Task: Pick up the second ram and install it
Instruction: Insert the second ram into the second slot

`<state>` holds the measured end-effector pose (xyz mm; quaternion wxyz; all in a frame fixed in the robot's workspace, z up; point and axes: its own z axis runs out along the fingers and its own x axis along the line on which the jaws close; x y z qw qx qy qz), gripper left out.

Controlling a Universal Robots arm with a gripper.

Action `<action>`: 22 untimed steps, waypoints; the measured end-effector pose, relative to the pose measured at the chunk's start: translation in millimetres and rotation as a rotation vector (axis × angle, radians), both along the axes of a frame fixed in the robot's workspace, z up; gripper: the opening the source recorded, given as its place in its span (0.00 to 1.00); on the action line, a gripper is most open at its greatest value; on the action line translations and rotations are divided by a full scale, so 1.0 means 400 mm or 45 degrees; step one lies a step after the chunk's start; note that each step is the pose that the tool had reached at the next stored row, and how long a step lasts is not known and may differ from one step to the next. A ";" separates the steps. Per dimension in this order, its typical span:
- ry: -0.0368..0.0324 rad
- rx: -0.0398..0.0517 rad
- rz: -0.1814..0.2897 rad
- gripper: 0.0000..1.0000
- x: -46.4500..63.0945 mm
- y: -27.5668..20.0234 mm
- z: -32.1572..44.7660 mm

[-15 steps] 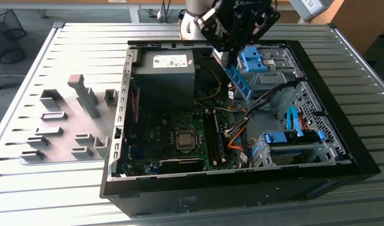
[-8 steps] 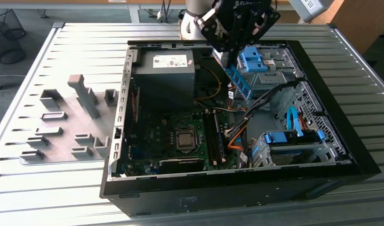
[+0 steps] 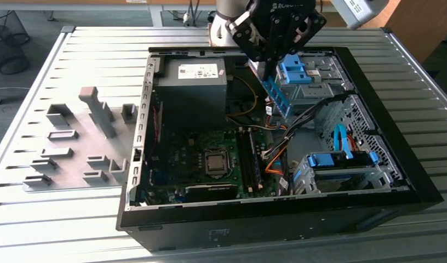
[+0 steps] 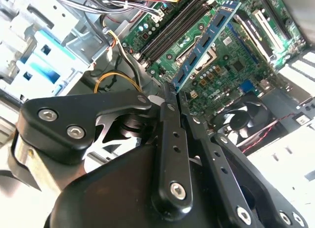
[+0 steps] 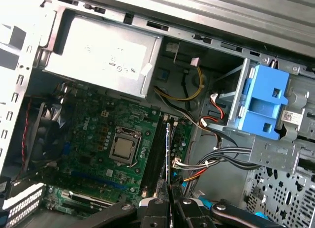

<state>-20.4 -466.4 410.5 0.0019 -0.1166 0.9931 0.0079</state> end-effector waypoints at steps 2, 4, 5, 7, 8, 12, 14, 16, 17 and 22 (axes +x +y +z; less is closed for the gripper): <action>0.0000 0.000 -0.047 0.14 0.000 0.000 -0.003; 0.0000 0.000 -0.093 0.14 0.000 0.000 -0.006; 0.0000 0.000 -0.117 0.14 0.000 0.000 -0.007; 0.0000 0.000 -0.145 0.14 0.000 0.000 -0.008; 0.0001 0.000 -0.146 0.14 0.000 0.000 -0.008; 0.0000 0.000 -0.148 0.14 0.000 0.000 -0.009; 0.0000 0.000 -0.148 0.14 0.000 0.000 -0.009; 0.0000 0.000 -0.148 0.14 0.000 0.000 -0.009; 0.0000 0.000 -0.148 0.14 0.000 0.000 -0.009; 0.0000 0.000 -0.149 0.14 0.000 0.000 -0.010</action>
